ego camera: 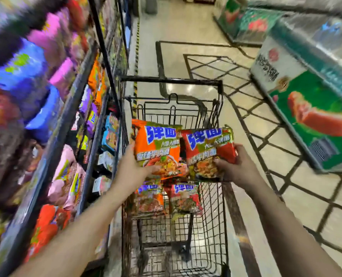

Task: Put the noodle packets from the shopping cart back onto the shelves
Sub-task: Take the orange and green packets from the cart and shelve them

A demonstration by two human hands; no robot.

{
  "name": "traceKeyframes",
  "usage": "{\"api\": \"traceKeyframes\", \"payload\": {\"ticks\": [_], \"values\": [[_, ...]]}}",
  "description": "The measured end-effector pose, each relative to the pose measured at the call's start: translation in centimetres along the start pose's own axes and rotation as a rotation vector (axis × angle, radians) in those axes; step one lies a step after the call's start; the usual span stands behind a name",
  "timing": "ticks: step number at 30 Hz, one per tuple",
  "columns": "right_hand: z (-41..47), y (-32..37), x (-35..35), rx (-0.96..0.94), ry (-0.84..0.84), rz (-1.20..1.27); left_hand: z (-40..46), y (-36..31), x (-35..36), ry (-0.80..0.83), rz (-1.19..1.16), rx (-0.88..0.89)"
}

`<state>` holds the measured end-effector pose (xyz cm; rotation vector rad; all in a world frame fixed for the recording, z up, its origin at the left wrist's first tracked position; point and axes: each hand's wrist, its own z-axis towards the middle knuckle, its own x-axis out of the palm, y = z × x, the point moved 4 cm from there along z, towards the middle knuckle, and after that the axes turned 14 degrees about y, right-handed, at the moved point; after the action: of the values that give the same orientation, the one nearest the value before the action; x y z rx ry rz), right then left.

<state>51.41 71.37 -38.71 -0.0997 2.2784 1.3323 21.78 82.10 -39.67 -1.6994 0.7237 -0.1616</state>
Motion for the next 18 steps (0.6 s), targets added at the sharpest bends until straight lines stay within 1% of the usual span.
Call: {"api": "traceKeyframes", "payload": {"ticks": [6,12,16,18], "values": [[-6.5,7.7,-4.7,-0.148,-0.033,0.087,-4.7,-8.1,-3.5,-0.066,0.004,0.129],[-12.4,13.7,-8.9,-0.270,0.003,0.119,-10.6,-15.6,-5.7,-0.111,-0.046,0.246],[-16.1,16.3,-11.2,-0.361,-0.005,0.034,-13.7,-19.1,-6.4,-0.171,-0.034,0.310],[-17.7,17.4,-12.3,-0.409,-0.004,0.040,-15.8,-20.3,-6.4,-0.211,-0.020,0.329]]}}
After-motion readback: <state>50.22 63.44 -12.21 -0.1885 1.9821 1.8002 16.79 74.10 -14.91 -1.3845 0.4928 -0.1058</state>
